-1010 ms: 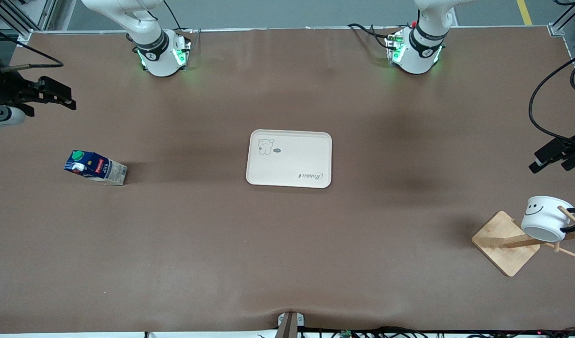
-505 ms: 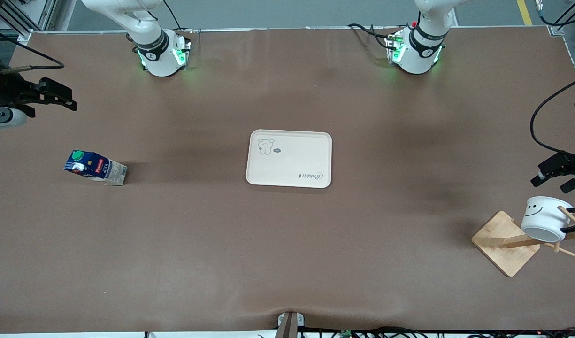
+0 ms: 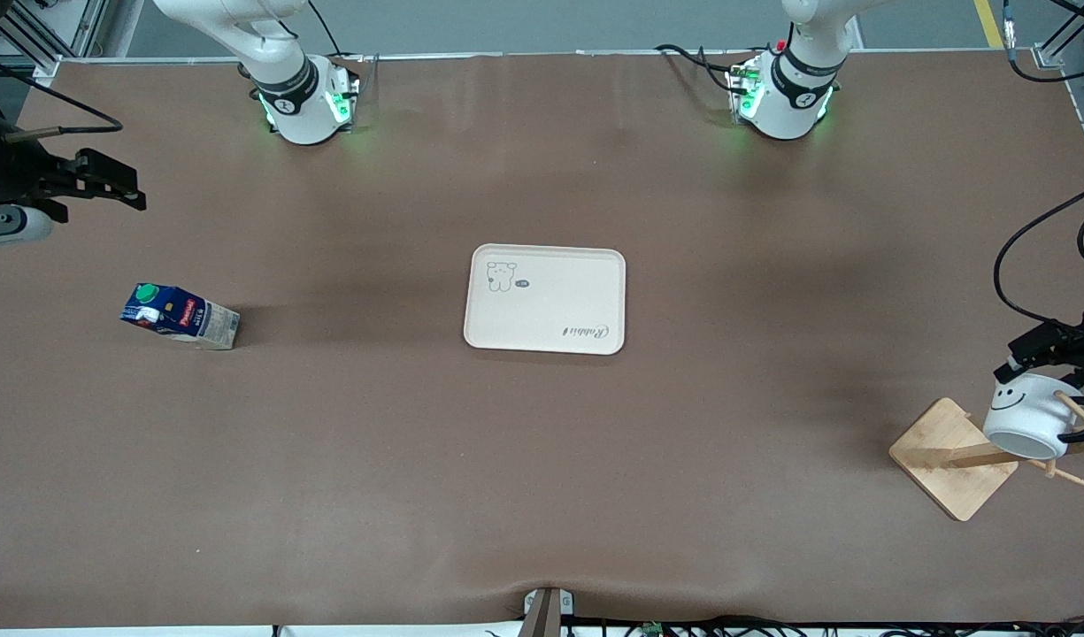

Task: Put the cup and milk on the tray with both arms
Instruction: 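Close the left gripper on the white mug's rim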

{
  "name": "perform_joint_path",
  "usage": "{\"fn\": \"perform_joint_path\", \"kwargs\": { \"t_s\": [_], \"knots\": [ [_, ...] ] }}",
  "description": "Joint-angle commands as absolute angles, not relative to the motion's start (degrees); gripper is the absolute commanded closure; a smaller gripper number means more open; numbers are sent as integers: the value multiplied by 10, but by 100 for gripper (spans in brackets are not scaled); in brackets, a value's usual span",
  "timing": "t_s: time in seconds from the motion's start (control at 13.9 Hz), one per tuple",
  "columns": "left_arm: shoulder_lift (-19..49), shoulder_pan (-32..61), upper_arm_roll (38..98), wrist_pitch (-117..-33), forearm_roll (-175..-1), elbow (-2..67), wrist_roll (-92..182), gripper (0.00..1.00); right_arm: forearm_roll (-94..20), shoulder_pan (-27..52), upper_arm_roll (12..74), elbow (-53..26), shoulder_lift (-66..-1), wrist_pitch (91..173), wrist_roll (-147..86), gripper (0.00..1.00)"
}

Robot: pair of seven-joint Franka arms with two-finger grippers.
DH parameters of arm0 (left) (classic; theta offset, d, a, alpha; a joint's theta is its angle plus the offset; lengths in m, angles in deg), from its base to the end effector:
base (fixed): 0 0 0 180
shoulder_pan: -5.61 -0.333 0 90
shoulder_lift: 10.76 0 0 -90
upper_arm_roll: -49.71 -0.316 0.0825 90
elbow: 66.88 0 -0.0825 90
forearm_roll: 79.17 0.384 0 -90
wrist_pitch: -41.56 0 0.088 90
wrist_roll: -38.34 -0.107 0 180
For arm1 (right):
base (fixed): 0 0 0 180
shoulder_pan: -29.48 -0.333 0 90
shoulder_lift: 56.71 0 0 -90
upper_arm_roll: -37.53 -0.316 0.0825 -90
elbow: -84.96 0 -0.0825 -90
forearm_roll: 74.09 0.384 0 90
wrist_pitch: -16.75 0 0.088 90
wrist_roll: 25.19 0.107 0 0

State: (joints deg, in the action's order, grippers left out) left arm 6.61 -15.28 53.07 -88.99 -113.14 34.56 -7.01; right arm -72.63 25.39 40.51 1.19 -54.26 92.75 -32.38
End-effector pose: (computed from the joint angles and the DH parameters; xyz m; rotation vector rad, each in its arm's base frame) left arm 0.6317 0.1888 0.4145 2.7452 -0.1850 0.6060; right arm 0.5411 0.0144 0.6320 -3.0885 -0.2300 0.2746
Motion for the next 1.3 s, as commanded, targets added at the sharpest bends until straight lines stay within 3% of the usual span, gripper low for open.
{"fn": "perform_joint_path", "kwargs": {
  "t_s": [0.0,0.29,0.72,0.79,1.23],
  "knots": [
    [95,-155,533,-890,-1149,314,-89,14,-715,261,402,11,-539,927,-326,0],
    [98,-156,533,-890,-1149,316,-109,58,-715,261,403,11,-538,927,-326,0],
    [97,-150,535,-888,-1149,316,-108,95,-715,262,403,12,-538,927,-326,0],
    [95,-150,536,-886,-1149,316,-108,100,-715,261,403,12,-538,927,-326,0],
    [74,-146,538,-873,-1148,326,-92,100,-715,265,403,13,-535,925,-327,0]
  ]
}}
